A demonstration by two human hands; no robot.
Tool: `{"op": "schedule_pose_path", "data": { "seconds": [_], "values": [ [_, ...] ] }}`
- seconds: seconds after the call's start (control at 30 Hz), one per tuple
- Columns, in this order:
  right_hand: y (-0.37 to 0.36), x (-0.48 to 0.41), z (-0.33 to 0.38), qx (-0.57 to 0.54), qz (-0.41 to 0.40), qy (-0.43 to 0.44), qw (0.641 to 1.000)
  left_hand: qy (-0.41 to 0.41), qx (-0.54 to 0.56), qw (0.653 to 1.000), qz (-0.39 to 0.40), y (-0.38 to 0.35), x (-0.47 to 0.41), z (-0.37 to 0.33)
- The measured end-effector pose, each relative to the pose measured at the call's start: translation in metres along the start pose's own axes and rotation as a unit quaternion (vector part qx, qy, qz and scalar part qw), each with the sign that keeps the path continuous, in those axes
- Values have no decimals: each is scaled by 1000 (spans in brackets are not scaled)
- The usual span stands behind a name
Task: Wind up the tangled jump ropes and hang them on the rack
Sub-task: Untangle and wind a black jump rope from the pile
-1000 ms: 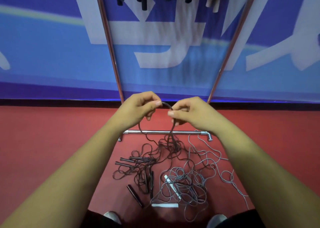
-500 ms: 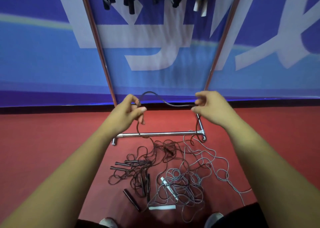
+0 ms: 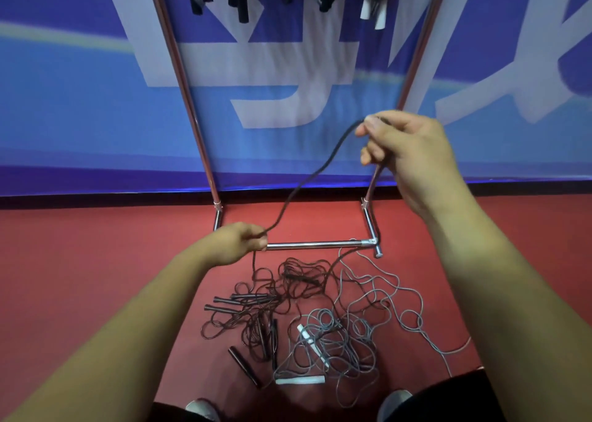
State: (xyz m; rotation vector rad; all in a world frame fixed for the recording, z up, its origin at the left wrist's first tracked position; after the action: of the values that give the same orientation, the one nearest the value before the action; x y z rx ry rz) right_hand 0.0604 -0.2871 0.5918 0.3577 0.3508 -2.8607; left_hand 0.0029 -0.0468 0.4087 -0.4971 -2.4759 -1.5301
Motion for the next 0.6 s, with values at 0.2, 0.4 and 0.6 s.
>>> {"op": "schedule_pose_path", "data": {
  "seconds": [0.2, 0.4, 0.6],
  "values": [
    [32, 22, -71, 447, 128, -226, 856, -77, 177, 967, -168, 58, 15, -39],
    [-39, 37, -77, 312, 243, -143, 907, -156, 195, 956, -156, 71, 28, -89],
    [-32, 18, -32, 91, 125, -41, 987, -131, 83, 988, -30, 32, 12, -62]
  ]
}}
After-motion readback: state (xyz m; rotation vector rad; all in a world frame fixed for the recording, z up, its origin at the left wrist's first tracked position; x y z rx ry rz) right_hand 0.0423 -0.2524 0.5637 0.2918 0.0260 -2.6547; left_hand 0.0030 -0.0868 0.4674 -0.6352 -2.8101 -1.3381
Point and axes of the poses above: each hand's wrist, its own x-axis away from the middle knuckle, its own y-axis out of the back of the hand, z = x × y, the point moved 8 cm from there along -x, towards the middle knuckle, and after that the axes turned 12 degrees about -x, right-handed, at the moved point
